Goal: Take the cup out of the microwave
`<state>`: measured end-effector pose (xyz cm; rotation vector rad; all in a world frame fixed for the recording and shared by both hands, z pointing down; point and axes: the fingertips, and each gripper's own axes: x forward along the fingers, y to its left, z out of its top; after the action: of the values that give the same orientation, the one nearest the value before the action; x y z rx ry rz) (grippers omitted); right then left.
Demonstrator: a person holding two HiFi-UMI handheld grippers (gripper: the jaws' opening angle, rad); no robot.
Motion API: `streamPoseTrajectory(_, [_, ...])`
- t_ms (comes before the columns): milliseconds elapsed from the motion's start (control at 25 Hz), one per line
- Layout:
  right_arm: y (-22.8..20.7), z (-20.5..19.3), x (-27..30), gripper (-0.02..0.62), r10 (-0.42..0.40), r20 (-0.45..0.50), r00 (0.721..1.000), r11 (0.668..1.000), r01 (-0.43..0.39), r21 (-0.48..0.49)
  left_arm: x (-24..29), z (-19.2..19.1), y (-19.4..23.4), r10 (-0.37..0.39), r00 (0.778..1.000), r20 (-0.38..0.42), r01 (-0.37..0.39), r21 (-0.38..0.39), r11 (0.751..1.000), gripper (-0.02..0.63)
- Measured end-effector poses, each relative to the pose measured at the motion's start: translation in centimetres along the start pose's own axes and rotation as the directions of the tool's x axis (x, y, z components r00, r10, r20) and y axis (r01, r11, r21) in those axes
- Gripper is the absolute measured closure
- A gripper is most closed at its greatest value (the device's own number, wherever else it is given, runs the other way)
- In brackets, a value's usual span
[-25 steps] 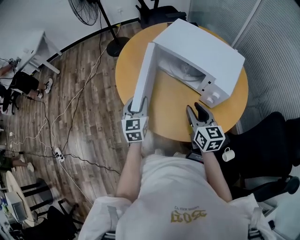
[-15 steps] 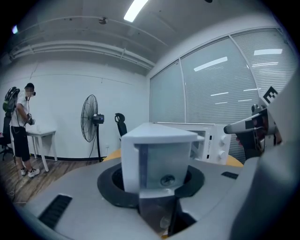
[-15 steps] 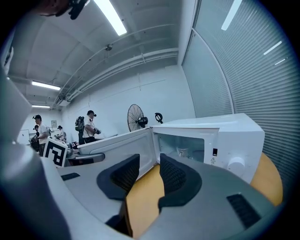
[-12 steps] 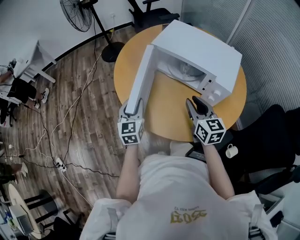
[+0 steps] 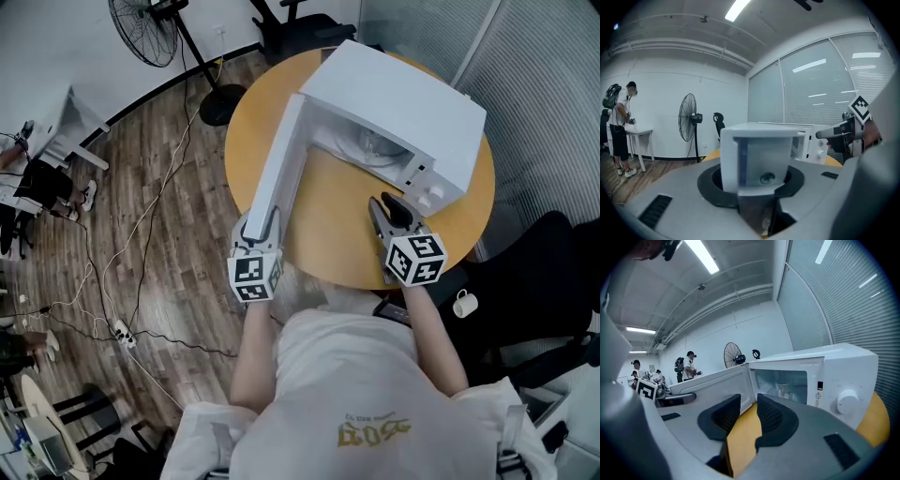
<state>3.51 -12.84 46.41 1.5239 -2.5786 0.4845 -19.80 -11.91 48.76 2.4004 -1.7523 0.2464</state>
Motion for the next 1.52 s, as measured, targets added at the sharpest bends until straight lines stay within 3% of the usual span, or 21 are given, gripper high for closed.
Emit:
streamPoseTrajectory(560, [-3.0, -1.9, 4.8, 0.477, 0.017, -0.081, 0.997, 1.000, -0.019, -0.023, 0.1, 0.0, 1.1, 0.011, 1.000, -0.006, -0.012, -0.017, 1.000, 0.442])
streamPoseTrajectory(1520, [-9.2, -4.1, 12.7, 0.466, -0.074, -0.129, 0.989, 0.995, 0.082, 0.052, -0.4, 0.3, 2.1, -0.031, 0.999, -0.026, 0.031, -0.026, 0.999, 0.440])
